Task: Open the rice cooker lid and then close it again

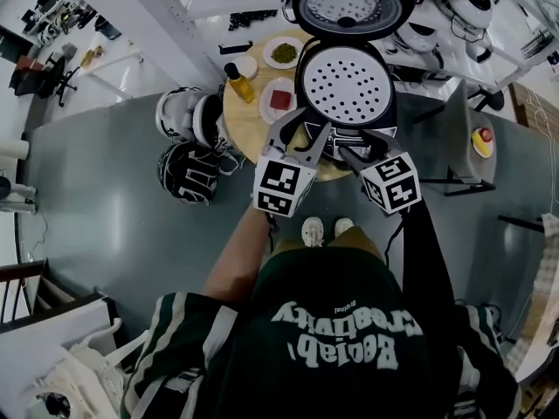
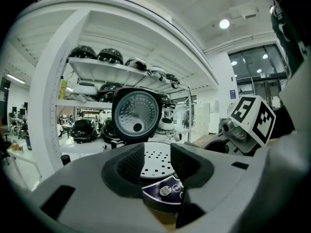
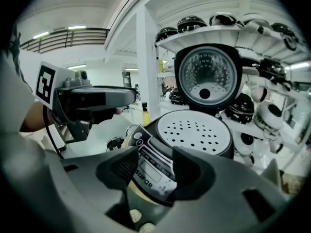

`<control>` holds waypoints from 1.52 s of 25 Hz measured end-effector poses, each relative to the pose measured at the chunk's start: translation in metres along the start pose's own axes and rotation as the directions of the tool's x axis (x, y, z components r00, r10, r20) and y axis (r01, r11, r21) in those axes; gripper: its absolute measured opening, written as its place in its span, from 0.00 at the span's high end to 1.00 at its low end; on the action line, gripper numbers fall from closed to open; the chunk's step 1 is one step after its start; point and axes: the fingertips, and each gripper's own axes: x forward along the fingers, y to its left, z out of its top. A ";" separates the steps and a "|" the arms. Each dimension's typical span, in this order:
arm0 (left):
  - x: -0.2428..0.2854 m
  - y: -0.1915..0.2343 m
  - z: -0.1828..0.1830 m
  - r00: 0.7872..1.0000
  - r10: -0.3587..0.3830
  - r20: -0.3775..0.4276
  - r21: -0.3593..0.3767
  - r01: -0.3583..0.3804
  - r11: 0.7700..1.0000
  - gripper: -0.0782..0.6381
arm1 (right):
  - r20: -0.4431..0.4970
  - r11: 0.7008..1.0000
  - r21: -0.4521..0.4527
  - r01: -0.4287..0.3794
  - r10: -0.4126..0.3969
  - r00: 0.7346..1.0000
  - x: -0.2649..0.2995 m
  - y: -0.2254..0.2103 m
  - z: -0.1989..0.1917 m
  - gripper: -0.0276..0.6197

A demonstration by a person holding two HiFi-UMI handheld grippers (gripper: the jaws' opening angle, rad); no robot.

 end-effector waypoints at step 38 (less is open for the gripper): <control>0.006 0.030 0.029 0.996 0.061 0.062 -0.022 -0.060 0.998 0.67 | 0.298 0.976 -0.069 0.205 -0.175 0.938 -0.029 -0.032 0.053 0.63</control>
